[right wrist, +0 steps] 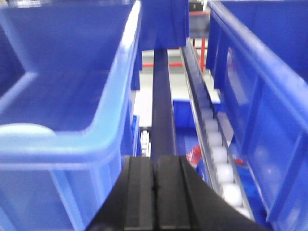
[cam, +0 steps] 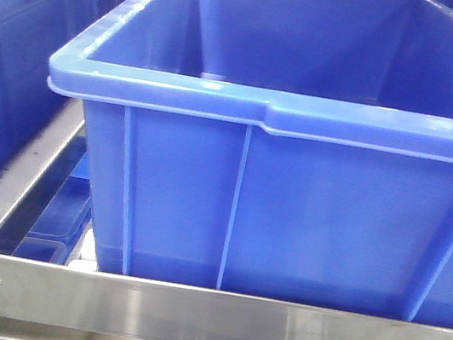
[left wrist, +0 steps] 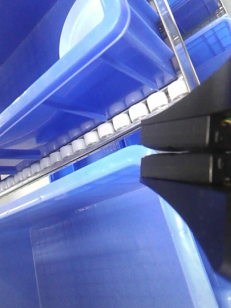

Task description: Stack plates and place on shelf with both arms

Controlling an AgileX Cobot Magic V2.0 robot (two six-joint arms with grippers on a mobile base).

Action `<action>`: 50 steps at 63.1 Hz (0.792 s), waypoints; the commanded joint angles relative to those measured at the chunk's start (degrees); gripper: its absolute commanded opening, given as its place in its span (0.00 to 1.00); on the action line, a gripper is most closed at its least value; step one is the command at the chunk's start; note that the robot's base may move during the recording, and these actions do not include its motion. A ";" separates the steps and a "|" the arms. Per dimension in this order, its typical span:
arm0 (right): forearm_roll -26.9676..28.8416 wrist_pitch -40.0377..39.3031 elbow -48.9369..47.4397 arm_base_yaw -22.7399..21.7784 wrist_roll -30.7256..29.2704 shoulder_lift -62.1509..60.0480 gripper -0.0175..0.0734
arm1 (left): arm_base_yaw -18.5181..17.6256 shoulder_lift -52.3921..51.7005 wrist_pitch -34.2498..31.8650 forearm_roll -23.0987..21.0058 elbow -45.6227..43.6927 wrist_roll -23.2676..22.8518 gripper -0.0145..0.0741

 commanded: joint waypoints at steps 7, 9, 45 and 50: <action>-0.72 -7.18 -0.90 -0.14 0.00 -1.37 0.25 | -0.34 0.49 -4.50 0.25 -1.67 -0.50 0.26; -0.72 -7.28 -0.90 -0.14 0.00 -1.37 0.25 | -0.34 0.49 -4.50 0.25 -1.67 -0.50 0.26; -0.72 -7.06 -0.90 -0.14 0.00 -1.32 0.25 | -0.34 0.49 -4.50 0.25 -1.67 -0.50 0.26; -0.72 -7.06 -0.90 -0.14 0.00 -1.32 0.25 | -0.34 0.49 -4.50 0.25 -1.67 -0.50 0.26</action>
